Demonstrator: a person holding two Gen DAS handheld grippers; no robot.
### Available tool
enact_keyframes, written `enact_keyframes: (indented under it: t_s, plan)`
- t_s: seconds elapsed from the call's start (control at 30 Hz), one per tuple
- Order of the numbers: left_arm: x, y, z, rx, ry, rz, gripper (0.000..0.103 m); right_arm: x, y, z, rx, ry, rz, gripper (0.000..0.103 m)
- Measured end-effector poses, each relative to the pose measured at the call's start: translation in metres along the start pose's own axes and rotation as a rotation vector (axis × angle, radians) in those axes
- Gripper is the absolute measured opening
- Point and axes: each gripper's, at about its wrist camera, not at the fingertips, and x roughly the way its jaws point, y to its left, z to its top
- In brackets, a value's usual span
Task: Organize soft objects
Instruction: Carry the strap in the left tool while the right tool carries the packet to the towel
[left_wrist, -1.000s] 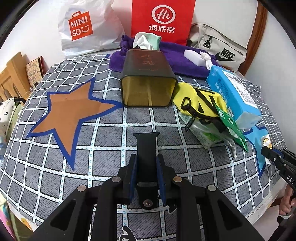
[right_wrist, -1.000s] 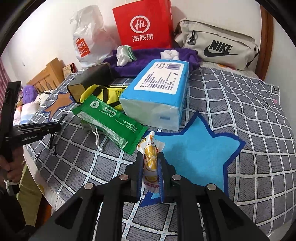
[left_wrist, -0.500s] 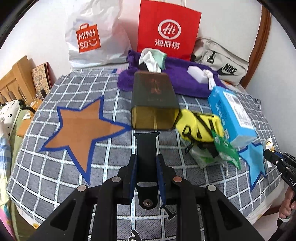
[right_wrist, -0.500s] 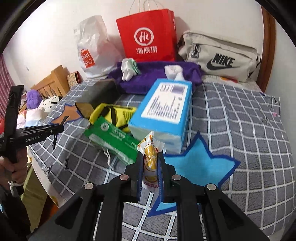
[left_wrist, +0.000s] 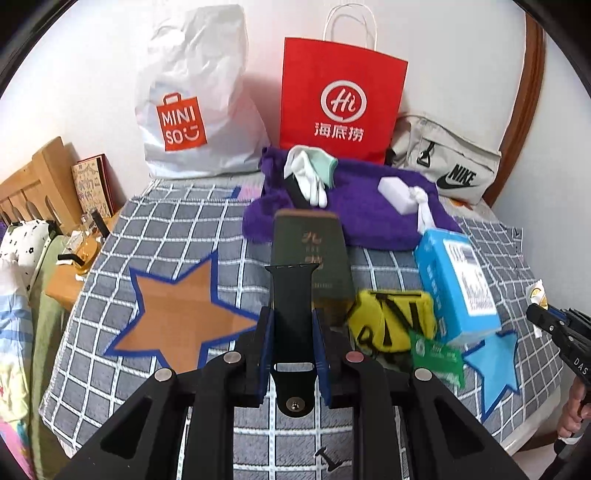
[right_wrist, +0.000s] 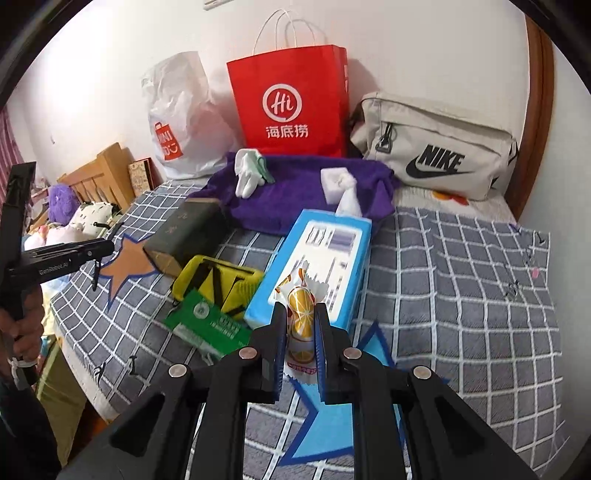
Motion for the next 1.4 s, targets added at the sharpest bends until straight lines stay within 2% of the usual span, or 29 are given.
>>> enact_keyframes:
  t_s: [0.67,1.4]
  plan:
    - [0.013,-0.001,0.058,-0.025,-0.022,-0.009,0.020,0.010,-0.008,0.070,-0.003,-0.060,-0.024,0.014]
    - [0.051,-0.004,0.120,-0.017,-0.025,-0.013,0.020,0.057,-0.021,0.147,0.014,-0.096,0.028,0.014]
